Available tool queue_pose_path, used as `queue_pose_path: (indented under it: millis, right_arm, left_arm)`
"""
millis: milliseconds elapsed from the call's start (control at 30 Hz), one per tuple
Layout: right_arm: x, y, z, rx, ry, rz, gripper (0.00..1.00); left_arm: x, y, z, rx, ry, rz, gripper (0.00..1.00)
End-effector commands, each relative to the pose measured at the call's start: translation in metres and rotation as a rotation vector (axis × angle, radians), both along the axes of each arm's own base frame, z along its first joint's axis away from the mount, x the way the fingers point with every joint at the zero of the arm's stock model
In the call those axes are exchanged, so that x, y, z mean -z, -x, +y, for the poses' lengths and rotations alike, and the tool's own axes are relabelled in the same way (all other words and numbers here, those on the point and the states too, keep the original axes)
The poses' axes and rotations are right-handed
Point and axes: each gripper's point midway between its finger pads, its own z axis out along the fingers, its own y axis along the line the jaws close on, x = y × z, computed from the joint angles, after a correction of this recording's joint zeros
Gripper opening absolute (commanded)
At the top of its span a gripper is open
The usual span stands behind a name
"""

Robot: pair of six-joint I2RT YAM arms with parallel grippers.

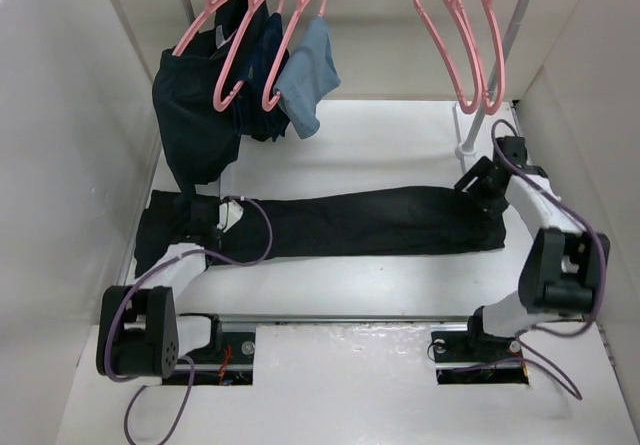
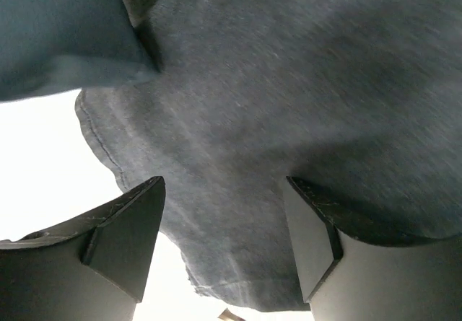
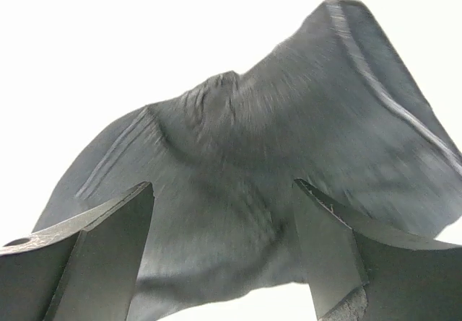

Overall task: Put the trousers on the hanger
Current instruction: Fold the trousers at the center of the board.

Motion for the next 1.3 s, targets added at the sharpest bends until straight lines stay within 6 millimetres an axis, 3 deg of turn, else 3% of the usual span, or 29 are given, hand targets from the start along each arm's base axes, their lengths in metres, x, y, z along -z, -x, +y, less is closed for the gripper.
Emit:
queue_pose_path:
  millis: [0, 33, 100, 133, 167, 233, 267, 300, 367, 500, 667, 733, 767, 833, 900, 967, 1033, 1067, 1167, 1200, 1267]
  right_arm:
    - [-0.045, 0.015, -0.031, 0.087, 0.074, -0.143, 0.82]
    - [-0.04, 0.03, -0.033, 0.113, 0.062, -0.131, 0.82]
    - [-0.052, 0.055, -0.038, 0.176, 0.035, -0.15, 0.82]
    - [-0.041, 0.072, -0.046, 0.219, 0.019, -0.118, 0.82]
    - [-0.044, 0.084, -0.045, 0.259, -0.004, -0.124, 0.82]
    - [-0.037, 0.096, -0.04, 0.295, -0.068, -0.122, 0.89]
    - [-0.024, 0.107, -0.038, 0.329, -0.101, -0.096, 0.92]
    - [-0.02, 0.106, -0.037, 0.367, -0.136, -0.106, 1.0]
    - [-0.012, 0.105, -0.031, 0.383, -0.202, -0.115, 1.0]
    - [0.005, 0.09, -0.043, 0.4, -0.195, -0.112, 1.0]
    - [0.072, 0.092, -0.041, 0.44, -0.282, 0.049, 1.0]
    - [0.083, 0.087, -0.035, 0.425, -0.329, 0.063, 0.94]
    - [0.086, 0.081, -0.036, 0.421, -0.336, 0.057, 0.65]
    - [0.088, 0.082, -0.04, 0.432, -0.311, 0.062, 0.3]
    - [0.079, 0.083, -0.052, 0.467, -0.265, 0.042, 0.0]
    - [0.071, 0.094, -0.07, 0.519, -0.201, 0.05, 0.0]
    - [0.044, 0.095, -0.087, 0.544, -0.119, -0.01, 0.0]
    - [0.022, 0.089, -0.097, 0.546, -0.073, -0.063, 0.0]
    - [-0.055, 0.094, -0.127, 0.571, 0.134, -0.229, 0.0]
    - [-0.096, 0.089, -0.139, 0.581, 0.205, -0.318, 0.0]
    - [-0.136, 0.106, -0.152, 0.61, 0.375, -0.298, 0.0]
  left_arm:
    - [0.009, 0.023, -0.012, 0.048, 0.068, 0.059, 0.63]
    - [0.009, 0.027, -0.011, 0.056, 0.062, 0.063, 0.63]
    - [0.006, 0.034, -0.012, 0.086, 0.051, 0.061, 0.64]
    - [0.005, 0.038, -0.011, 0.092, 0.045, 0.072, 0.66]
    - [0.005, 0.042, -0.011, 0.093, 0.045, 0.069, 0.66]
    - [0.008, 0.049, -0.009, 0.096, 0.031, 0.096, 0.67]
    - [0.011, 0.052, -0.009, 0.095, 0.031, 0.106, 0.67]
    - [0.011, 0.052, -0.007, 0.09, 0.023, 0.106, 0.67]
    - [0.015, 0.057, -0.007, 0.081, 0.03, 0.119, 0.67]
    - [0.017, 0.061, -0.009, 0.072, 0.05, 0.126, 0.67]
    - [0.014, 0.063, -0.008, 0.04, 0.057, 0.116, 0.67]
    - [0.015, 0.067, -0.008, 0.033, 0.062, 0.128, 0.68]
    - [0.013, 0.066, -0.008, 0.033, 0.062, 0.116, 0.68]
    - [0.005, 0.064, -0.007, 0.029, 0.056, 0.091, 0.68]
    - [-0.001, 0.061, -0.009, 0.035, 0.065, 0.07, 0.7]
    - [-0.011, 0.056, -0.017, 0.04, 0.121, 0.047, 0.74]
    - [-0.028, 0.044, -0.029, 0.036, 0.211, -0.01, 0.74]
    - [-0.032, 0.045, -0.034, 0.04, 0.243, 0.0, 0.74]
    - [-0.053, 0.033, -0.049, 0.071, 0.328, -0.042, 0.75]
    - [-0.058, 0.029, -0.052, 0.074, 0.345, -0.058, 0.75]
    - [-0.065, 0.023, -0.058, 0.096, 0.373, -0.057, 0.75]
